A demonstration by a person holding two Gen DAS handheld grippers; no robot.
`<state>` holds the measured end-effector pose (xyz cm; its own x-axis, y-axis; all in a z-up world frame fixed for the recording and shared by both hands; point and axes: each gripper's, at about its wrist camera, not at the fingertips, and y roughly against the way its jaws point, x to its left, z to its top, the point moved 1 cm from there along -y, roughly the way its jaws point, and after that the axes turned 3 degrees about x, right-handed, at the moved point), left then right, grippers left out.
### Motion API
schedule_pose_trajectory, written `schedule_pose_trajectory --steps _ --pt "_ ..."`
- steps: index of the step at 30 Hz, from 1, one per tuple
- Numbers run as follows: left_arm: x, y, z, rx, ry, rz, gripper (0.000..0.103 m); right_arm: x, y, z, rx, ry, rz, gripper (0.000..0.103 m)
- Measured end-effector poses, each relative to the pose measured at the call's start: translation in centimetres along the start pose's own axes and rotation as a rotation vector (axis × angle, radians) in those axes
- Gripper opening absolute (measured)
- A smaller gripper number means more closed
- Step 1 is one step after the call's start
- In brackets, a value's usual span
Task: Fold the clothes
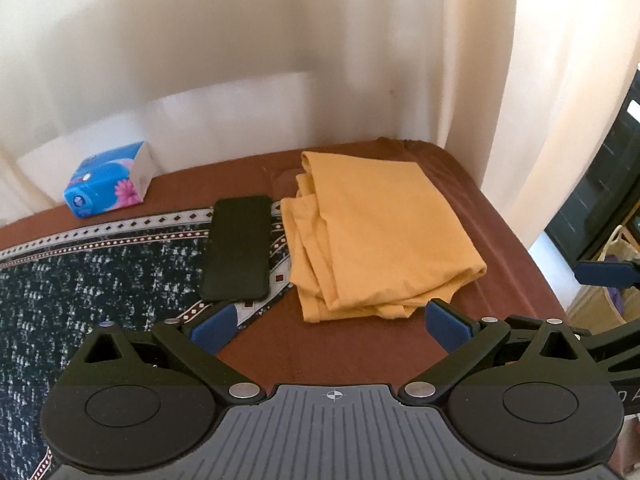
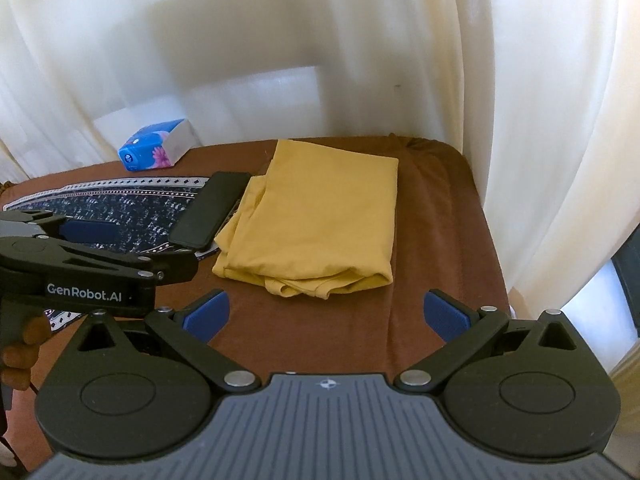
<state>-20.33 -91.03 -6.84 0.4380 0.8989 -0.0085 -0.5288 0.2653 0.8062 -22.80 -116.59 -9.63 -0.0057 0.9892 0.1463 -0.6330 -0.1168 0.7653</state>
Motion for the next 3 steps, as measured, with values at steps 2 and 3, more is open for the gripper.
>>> schedule_pose_trajectory --steps 2,3 --pt "0.07 -0.10 0.05 0.004 0.000 -0.003 0.103 -0.01 -0.09 0.06 0.001 -0.001 0.003 0.103" --pt "0.10 -0.15 0.07 0.005 -0.001 -0.004 0.103 -0.04 -0.14 0.10 0.001 -0.003 0.004 0.103"
